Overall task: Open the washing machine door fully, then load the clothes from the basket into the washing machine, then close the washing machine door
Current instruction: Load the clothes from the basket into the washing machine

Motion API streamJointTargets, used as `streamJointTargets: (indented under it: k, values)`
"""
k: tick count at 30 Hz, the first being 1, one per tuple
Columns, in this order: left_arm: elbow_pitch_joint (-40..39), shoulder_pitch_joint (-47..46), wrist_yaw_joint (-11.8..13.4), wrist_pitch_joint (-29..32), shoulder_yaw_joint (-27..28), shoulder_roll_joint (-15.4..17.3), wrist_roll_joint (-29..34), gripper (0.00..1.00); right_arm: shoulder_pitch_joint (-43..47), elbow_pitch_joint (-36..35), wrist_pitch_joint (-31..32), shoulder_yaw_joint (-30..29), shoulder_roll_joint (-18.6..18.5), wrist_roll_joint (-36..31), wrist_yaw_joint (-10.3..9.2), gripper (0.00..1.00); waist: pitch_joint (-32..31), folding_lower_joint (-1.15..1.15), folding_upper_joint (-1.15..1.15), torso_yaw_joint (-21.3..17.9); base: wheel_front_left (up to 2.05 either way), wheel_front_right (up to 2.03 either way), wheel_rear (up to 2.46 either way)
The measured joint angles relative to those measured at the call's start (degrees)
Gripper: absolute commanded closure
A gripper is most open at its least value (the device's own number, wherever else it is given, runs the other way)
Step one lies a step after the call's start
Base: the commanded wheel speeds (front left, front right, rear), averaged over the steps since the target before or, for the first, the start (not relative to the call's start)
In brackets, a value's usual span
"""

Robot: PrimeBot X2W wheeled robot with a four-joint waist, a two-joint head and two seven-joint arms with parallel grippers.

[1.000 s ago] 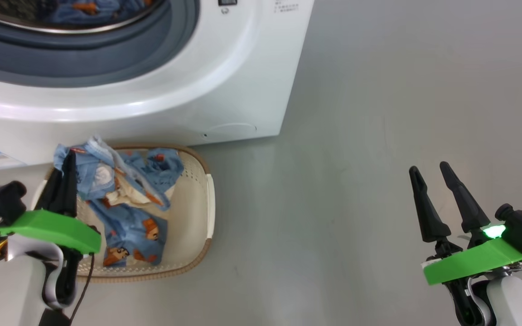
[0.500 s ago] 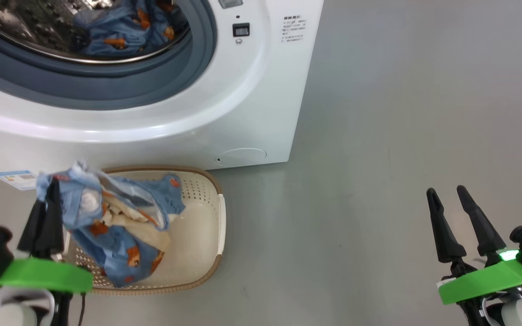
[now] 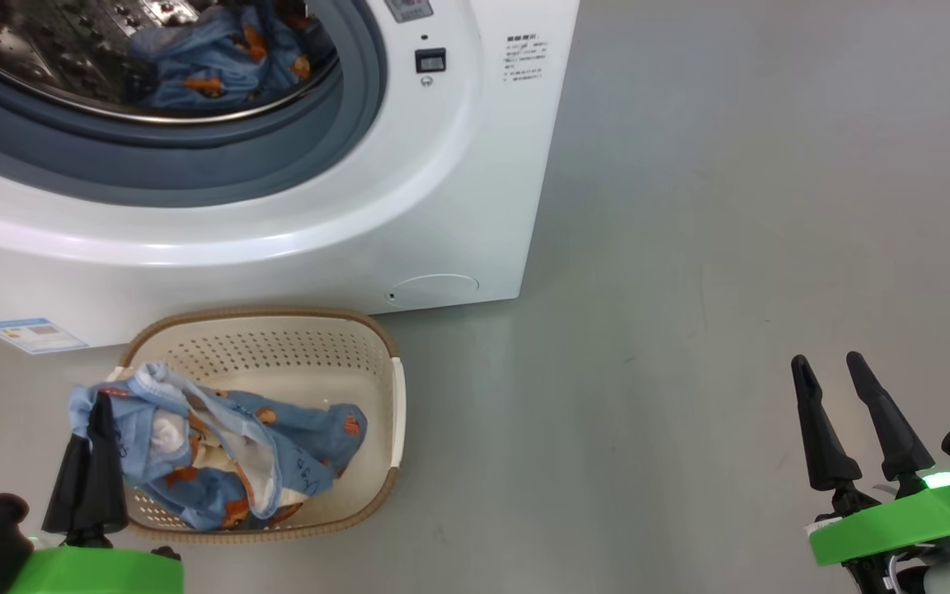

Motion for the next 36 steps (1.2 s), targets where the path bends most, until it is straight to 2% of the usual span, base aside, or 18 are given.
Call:
streamJointTargets:
  k: [5,10,18,23,27,36]
  values:
    - [0.3,-0.6,0.0,0.0,0.1,-0.2,0.4,1.0,0.0,-0.2,0.0,0.0,0.4,0.0,0.0,0.0,0.7,0.0,0.0,-0.5,0.0,0.0,0.0]
    - [1.3,-5.2,0.0,0.0,0.4,0.0,0.4,1.0,-0.1,-0.4,0.0,0.0,1.3,0.0,0.0,0.0,2.0,0.0,0.0,-1.1,0.0,0.0,0.0]
    - [1.6,-20.6,0.0,0.0,0.9,3.5,1.3,1.0,-0.9,-0.6,0.0,0.6,2.5,0.0,0.0,0.0,5.3,0.0,0.0,-2.2,0.0,0.0,0.0]
    - [2.6,-31.3,0.0,-0.1,2.4,5.9,4.0,1.0,-3.0,-0.8,0.0,1.2,3.3,0.0,0.0,0.0,7.5,0.0,0.0,-3.4,0.0,0.0,0.0]
    - [8.1,-37.5,0.0,-0.1,3.5,6.6,4.6,1.0,-4.1,-0.9,0.0,1.6,3.8,0.0,0.0,0.0,9.3,0.0,0.0,-4.5,0.0,0.0,0.0]
    - [27.2,-48.2,0.0,-0.1,3.0,9.8,6.1,1.0,-6.5,-1.4,0.0,3.0,5.1,0.0,0.0,0.0,13.3,0.0,0.0,-7.5,0.0,0.0,0.0]
